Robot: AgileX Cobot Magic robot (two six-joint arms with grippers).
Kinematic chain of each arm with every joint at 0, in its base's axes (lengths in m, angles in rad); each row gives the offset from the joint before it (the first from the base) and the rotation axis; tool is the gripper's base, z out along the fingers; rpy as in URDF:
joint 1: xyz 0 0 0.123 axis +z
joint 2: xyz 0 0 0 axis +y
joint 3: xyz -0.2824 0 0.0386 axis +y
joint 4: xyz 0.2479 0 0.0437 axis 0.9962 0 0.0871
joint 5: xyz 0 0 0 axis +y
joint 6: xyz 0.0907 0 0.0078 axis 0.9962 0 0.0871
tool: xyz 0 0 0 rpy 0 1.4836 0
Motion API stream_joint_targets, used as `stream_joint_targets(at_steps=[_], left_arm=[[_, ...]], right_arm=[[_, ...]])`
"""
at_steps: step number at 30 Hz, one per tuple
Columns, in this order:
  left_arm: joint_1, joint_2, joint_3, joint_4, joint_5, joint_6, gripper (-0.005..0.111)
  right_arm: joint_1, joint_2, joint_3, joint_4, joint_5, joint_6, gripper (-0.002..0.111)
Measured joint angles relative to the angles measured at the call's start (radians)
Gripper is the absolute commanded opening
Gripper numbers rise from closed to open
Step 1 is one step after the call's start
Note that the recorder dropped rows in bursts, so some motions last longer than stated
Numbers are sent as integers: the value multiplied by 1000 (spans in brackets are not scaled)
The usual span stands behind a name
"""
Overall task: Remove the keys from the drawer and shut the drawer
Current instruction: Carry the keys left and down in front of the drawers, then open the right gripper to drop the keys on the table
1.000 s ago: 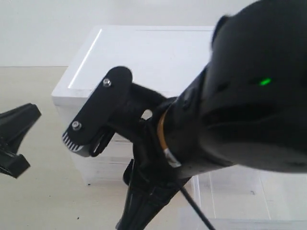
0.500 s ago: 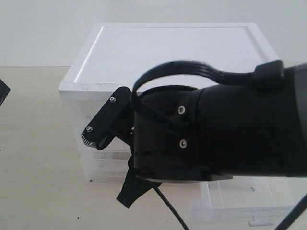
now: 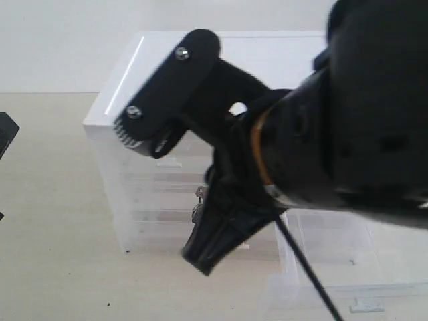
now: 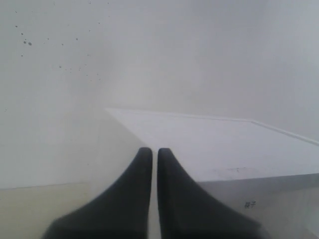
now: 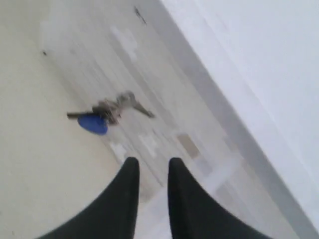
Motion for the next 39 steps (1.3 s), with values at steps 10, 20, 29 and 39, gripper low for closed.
stream_joint_targets(at_steps=[10, 20, 29, 39], left_arm=[[0, 0, 0, 18, 0, 0, 5], [0, 0, 0, 19, 0, 0, 5], [0, 0, 0, 22, 0, 0, 5], [0, 0, 0, 50, 0, 0, 5]], right_arm=[[7, -250, 224, 229, 91, -209, 13], [7, -350, 271, 441, 68, -532, 13], [8, -352, 272, 520, 64, -665, 13], [8, -387, 226, 310, 108, -549, 13]])
